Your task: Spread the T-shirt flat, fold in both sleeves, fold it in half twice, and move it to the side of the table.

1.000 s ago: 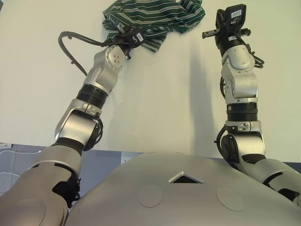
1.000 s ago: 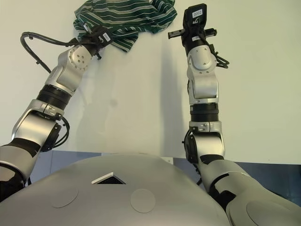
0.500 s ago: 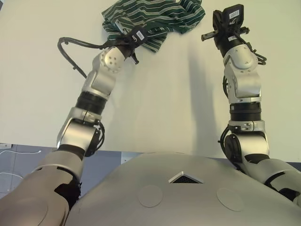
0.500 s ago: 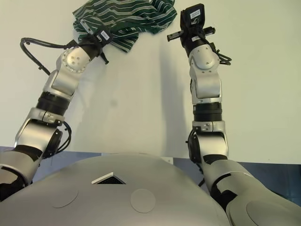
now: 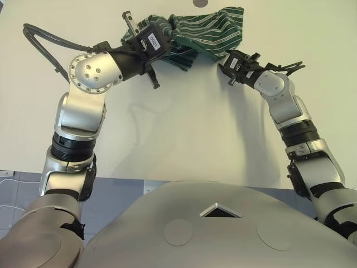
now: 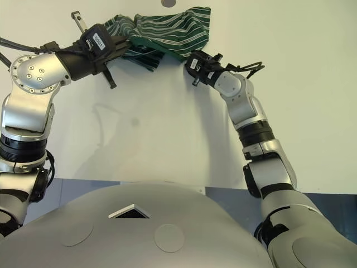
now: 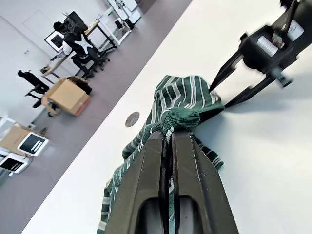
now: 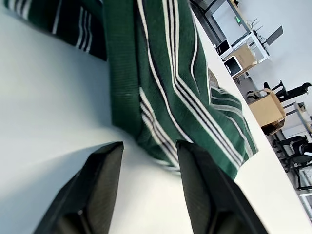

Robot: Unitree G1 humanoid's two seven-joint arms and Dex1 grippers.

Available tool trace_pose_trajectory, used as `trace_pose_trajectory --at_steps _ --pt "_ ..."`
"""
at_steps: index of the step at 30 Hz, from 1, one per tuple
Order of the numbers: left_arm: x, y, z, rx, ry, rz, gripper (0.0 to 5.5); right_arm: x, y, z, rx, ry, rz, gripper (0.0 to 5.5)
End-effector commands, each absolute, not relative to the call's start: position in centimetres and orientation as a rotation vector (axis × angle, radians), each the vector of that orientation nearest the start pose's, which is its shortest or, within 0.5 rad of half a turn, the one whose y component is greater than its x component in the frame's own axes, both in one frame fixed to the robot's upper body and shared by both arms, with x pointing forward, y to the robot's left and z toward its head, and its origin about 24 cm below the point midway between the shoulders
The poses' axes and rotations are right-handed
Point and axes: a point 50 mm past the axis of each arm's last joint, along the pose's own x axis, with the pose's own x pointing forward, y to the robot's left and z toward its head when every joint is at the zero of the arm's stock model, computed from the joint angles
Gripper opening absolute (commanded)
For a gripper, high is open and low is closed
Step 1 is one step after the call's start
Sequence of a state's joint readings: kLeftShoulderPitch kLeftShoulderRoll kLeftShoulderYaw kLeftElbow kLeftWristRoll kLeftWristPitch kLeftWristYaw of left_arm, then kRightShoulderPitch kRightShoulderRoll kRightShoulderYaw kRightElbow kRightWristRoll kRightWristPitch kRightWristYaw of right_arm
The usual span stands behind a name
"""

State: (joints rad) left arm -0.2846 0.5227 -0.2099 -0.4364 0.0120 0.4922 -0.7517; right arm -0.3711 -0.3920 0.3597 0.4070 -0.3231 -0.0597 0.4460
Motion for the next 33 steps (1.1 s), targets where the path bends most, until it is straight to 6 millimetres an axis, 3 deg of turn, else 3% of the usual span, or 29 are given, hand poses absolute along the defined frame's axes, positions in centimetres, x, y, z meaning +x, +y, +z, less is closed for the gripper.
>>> trace_pose_trajectory --at_steps 1,5,8,12,16,19,23,27,30,32,33 --pt "25.7 12.9 15.4 0.601 0.019 -0.925 0.0 30.2 -13.3 1.7 -0.895 0.201 0.805 1.64" --pt "25.9 13.3 15.6 0.599 0.022 -0.904 0.0 30.1 -13.8 1.7 -0.89 0.195 0.773 0.71" --pt "26.4 14.1 15.4 0.632 0.035 -0.863 0.0 30.9 -14.8 4.1 -0.796 0.122 0.683 0.13" --pt "30.4 16.6 17.2 0.747 -0.029 -0.689 0.0 34.9 -16.8 12.4 -0.535 -0.067 0.505 0.02" --pt "37.8 17.1 23.1 0.785 -0.159 -0.513 0.0 39.7 -17.0 22.2 -0.471 -0.234 0.457 0.02" --pt "41.0 16.7 27.7 0.78 -0.21 -0.399 0.0 41.5 -16.5 26.9 -0.516 -0.283 0.419 0.02" --pt "42.0 16.6 32.4 0.756 -0.268 -0.256 0.0 42.1 -16.3 31.6 -0.57 -0.314 0.311 0.02" --pt "41.7 16.8 35.2 0.754 -0.312 -0.164 0.0 41.7 -16.3 34.8 -0.608 -0.371 0.233 0.02" --pt "41.4 16.9 36.7 0.755 -0.34 -0.14 0.0 41.3 -16.4 36.1 -0.659 -0.398 0.221 0.02" --pt "41.4 17.0 35.9 0.779 -0.291 -0.223 0.0 41.3 -16.6 35.4 -0.723 -0.366 0.295 0.02" --pt "41.5 17.2 34.2 0.788 -0.216 -0.361 0.0 41.3 -16.6 34.0 -0.776 -0.309 0.424 0.02"
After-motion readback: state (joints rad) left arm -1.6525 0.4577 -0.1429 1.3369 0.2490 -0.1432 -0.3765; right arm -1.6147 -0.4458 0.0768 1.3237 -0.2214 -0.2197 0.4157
